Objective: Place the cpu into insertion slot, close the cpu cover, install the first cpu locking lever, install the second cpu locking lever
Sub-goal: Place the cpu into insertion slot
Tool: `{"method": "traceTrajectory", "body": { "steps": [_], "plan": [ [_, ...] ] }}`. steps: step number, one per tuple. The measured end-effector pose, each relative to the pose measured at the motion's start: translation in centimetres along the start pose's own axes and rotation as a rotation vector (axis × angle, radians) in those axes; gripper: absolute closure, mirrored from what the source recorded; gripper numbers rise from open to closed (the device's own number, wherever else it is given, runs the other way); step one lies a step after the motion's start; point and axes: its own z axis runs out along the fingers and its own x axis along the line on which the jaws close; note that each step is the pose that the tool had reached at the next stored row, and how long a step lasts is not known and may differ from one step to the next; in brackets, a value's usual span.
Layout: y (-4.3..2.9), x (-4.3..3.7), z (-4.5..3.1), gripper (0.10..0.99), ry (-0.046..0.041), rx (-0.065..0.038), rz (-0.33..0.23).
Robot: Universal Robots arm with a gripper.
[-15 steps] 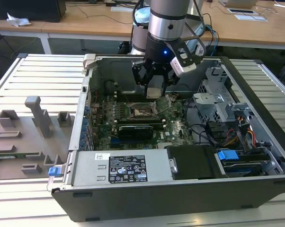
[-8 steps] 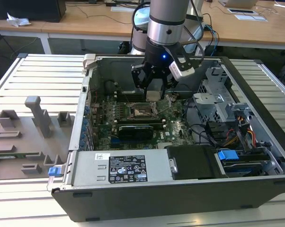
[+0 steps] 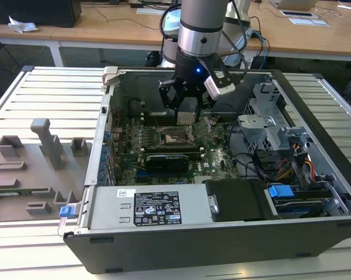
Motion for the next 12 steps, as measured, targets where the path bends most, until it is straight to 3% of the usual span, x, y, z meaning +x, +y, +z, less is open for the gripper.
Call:
{"method": "traceTrajectory", "body": {
  "steps": [9, 12],
  "plan": [
    [0.06, -0.02, 1.3, 0.541, 0.0, 0.0, 0.0],
    [0.05, -0.02, 1.33, 0.541, 0.0001, 0.0, 0.0]
  ]
}}
